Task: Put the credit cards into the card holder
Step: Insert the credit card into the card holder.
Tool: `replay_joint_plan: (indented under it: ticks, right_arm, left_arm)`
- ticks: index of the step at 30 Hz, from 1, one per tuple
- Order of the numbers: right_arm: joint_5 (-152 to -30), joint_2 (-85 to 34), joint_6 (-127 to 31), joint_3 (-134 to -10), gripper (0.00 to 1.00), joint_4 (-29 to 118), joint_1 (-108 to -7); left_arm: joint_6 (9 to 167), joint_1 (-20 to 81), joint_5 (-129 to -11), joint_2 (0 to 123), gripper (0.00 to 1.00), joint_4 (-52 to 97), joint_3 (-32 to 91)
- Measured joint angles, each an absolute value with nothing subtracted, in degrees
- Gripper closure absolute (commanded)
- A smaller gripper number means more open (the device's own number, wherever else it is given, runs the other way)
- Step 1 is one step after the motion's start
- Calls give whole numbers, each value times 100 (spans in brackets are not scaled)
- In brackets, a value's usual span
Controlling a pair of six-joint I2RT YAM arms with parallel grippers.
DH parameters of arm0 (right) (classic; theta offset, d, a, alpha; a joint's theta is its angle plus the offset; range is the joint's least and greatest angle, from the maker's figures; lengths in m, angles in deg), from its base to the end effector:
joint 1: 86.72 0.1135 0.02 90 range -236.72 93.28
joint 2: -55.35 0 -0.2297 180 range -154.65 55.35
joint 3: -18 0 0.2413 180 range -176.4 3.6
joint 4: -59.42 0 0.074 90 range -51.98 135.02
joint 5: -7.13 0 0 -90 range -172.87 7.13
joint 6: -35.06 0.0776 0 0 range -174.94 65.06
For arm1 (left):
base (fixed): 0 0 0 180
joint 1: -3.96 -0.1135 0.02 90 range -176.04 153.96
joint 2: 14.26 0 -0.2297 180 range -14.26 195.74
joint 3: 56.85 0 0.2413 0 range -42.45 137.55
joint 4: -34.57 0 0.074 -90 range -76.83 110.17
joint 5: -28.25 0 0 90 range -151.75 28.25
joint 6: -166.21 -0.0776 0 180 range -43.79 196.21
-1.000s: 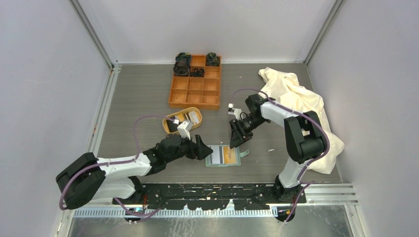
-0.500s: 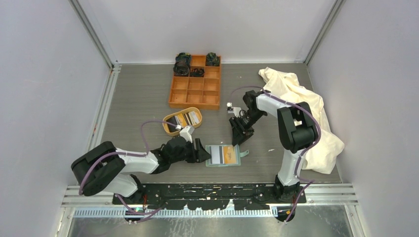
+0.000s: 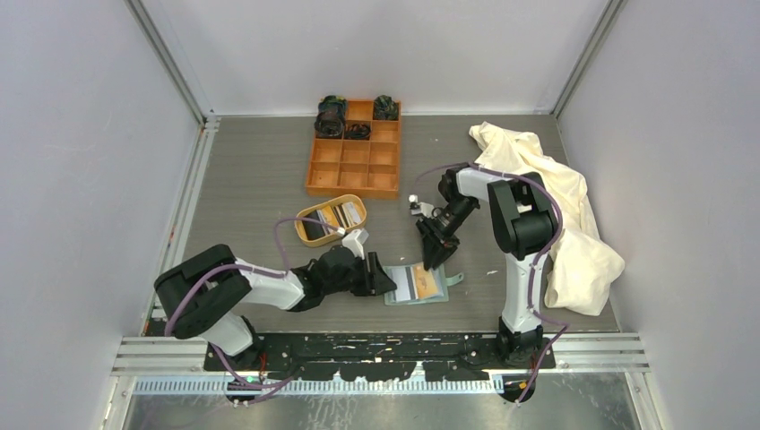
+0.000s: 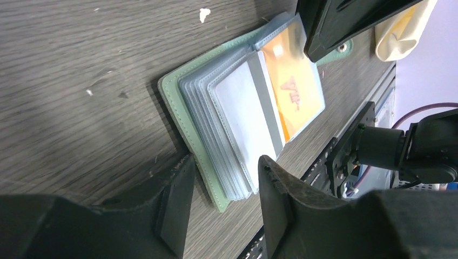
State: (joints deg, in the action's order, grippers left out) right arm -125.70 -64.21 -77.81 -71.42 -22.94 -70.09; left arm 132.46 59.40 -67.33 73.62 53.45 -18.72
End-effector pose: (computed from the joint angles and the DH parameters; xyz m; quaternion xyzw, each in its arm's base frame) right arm 0.2646 0.1341 0.0712 0.2415 -0.8834 -0.3675 0.1619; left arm 0.1624 -0.2491 0.0813 0.0179 0.8689 -0.4316 0.2417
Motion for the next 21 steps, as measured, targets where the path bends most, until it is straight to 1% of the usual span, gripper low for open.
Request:
replay_joint_plan:
  ticks: [5,9,15,21]
  right_arm:
    - [-12681,-6432,-7832,-7577,66,-2425,-7012]
    - [-12902,-6432,-7838,-7905,62,-2423,-7042]
    - [-13201,-6415,-7998,-7774,55,-2574,-7213]
    - [-13324,-6380,-8299,-7671,54,-2860,-7364]
  left_arm:
    - [13357,5999,-6731,7635,52,5421,-1647]
    - [13447,6016,-6672,7779,52,5441,-1510]
    - [13462,6016,-6554,7790,50,5526,-1525]
    - [13375,6020,-6250,7239,47,5325,-1833]
